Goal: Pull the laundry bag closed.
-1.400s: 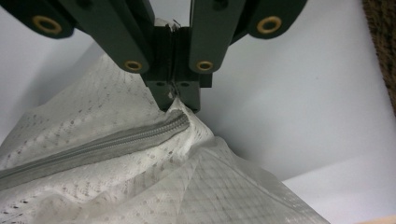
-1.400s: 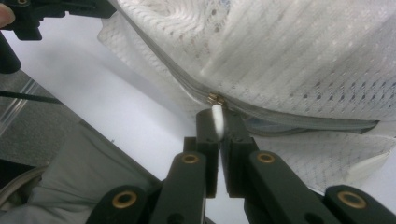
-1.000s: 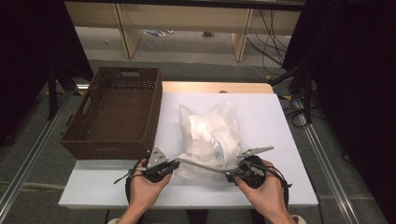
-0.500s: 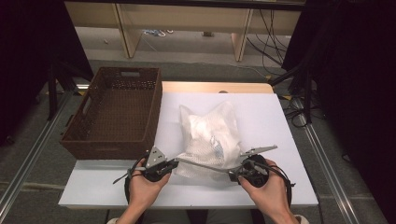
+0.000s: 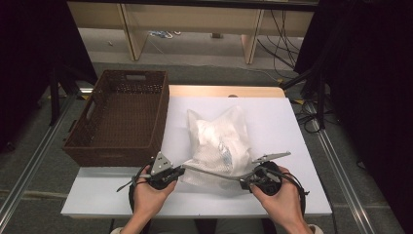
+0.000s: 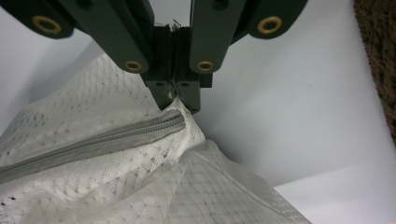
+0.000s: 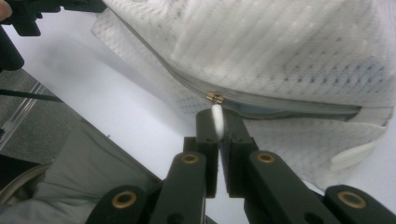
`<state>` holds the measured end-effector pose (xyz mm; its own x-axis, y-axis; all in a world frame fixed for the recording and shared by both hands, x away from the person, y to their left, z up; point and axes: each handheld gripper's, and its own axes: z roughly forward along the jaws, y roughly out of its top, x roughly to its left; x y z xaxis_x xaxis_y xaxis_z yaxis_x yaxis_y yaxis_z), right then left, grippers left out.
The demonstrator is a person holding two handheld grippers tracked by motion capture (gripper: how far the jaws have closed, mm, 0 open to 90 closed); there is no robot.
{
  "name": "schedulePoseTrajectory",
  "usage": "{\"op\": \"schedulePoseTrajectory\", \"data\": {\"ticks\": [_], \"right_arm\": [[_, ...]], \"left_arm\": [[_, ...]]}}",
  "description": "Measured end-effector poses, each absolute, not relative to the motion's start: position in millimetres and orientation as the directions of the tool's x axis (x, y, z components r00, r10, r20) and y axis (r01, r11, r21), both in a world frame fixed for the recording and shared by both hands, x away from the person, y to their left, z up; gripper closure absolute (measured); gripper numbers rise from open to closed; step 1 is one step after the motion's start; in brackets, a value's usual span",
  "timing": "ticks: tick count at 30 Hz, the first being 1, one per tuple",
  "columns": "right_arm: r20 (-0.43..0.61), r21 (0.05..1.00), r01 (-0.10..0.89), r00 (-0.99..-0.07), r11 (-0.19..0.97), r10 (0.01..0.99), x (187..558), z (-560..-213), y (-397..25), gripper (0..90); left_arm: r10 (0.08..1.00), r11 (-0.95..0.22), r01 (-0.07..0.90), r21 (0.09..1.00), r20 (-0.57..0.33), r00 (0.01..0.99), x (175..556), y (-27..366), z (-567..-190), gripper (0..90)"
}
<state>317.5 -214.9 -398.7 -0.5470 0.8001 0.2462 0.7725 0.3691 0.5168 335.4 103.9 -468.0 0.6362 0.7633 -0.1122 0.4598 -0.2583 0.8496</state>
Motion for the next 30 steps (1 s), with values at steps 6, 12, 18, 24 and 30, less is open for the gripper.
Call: {"op": "schedulePoseTrajectory", "data": {"ticks": [6, 12, 18, 24, 30], "right_arm": [[0.243, 0.519, 0.772, -0.545, 0.368, 0.802, 317.4, -398.5, -215.1, 87.7], [0.244, 0.514, 0.779, -0.535, 0.360, 0.809, 317.2, -398.4, -215.8, 87.7], [0.244, 0.520, 0.785, -0.516, 0.338, 0.822, 315.3, -398.3, -215.7, 87.7], [0.238, 0.526, 0.772, -0.536, 0.357, 0.810, 317.0, -399.6, -218.2, 87.6], [0.240, 0.519, 0.781, -0.524, 0.349, 0.817, 316.5, -400.1, -218.4, 87.7]], "left_arm": [[0.764, -0.258, 0.459, 0.850, -0.112, 0.636, 335.4, 104.0, -468.0, 87.9], [0.763, -0.269, 0.462, 0.845, -0.106, 0.638, 336.1, 107.0, -468.0, 87.9], [0.771, -0.255, 0.462, 0.849, -0.110, 0.628, 336.8, 107.3, -469.0, 87.9], [0.770, -0.256, 0.464, 0.848, -0.111, 0.628, 336.9, 107.5, -468.8, 87.8], [0.770, -0.256, 0.466, 0.847, -0.113, 0.628, 337.7, 108.6, -469.3, 87.8]]}}
